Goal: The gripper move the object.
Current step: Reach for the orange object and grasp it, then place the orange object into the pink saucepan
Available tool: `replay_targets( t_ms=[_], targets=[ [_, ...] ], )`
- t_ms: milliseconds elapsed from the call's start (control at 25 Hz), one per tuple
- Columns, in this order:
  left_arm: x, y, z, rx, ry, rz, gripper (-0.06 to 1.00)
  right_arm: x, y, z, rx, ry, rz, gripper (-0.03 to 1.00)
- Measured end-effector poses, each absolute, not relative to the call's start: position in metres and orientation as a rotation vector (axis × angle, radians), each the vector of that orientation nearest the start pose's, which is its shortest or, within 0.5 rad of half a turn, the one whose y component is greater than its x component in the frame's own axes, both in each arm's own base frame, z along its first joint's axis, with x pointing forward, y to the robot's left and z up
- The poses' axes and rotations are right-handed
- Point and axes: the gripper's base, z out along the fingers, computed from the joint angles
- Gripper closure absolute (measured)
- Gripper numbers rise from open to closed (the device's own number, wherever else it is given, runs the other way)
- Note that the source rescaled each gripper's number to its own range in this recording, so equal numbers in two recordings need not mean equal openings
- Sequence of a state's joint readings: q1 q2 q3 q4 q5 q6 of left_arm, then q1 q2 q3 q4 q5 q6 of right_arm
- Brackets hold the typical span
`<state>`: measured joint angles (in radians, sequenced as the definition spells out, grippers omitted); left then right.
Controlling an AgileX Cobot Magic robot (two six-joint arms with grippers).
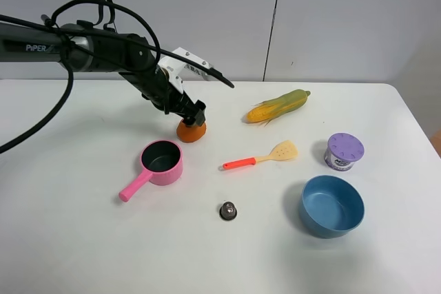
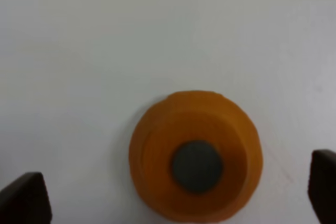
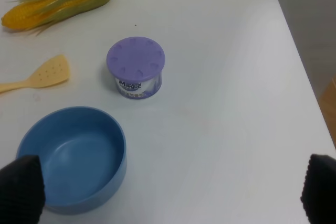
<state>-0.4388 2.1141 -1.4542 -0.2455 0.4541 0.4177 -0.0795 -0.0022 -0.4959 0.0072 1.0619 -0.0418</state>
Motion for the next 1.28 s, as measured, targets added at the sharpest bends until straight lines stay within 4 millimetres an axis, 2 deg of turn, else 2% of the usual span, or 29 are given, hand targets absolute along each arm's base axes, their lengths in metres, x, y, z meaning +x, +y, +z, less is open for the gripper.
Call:
replay_targets(
  t_ms=[200,520,720,760,840,960,1040,1080,1160,1280],
  targets=[
    [0.414,-0.206,0.141,0.862,2.475,-0.235,-0.06,-0.005,0.001,0.276,0.038,2.048,-0.067,-0.03],
    [0.414,-0.206,0.104,0.89,2.555,-0.23,-0.06,-0.005,0.001,0.276,0.038,2.048,-0.067,-0.03],
    [0.416,-0.206,0.104,0.884,2.541,-0.226,-0.05,-0.005,0.001,0.276,0.038,2.048,-0.067,-0.03],
    [0.416,-0.206,0.104,0.883,2.541,-0.226,-0.02,-0.005,0.001,0.276,0.038,2.048,-0.067,-0.03],
    [0.416,-0.207,0.104,0.882,2.538,-0.225,0.14,-0.005,0.001,0.276,0.038,2.048,-0.067,-0.03],
    [0.416,-0.207,0.104,0.872,2.536,-0.234,0.55,-0.005,0.001,0.276,0.038,2.048,-0.067,-0.03],
    [0.416,-0.208,0.104,0.859,2.54,-0.246,0.78,-0.005,0.001,0.276,0.038,2.048,-0.067,-0.03],
    [0.416,-0.208,0.104,0.854,2.542,-0.25,0.86,-0.005,0.001,0.276,0.038,2.048,-0.067,-0.03],
    [0.416,-0.208,0.104,0.846,2.544,-0.257,0.92,-0.005,0.001,0.276,0.038,2.048,-0.067,-0.03],
    [0.416,-0.208,0.104,0.84,2.545,-0.262,0.94,-0.005,0.001,0.276,0.038,2.048,-0.067,-0.03]
  ],
)
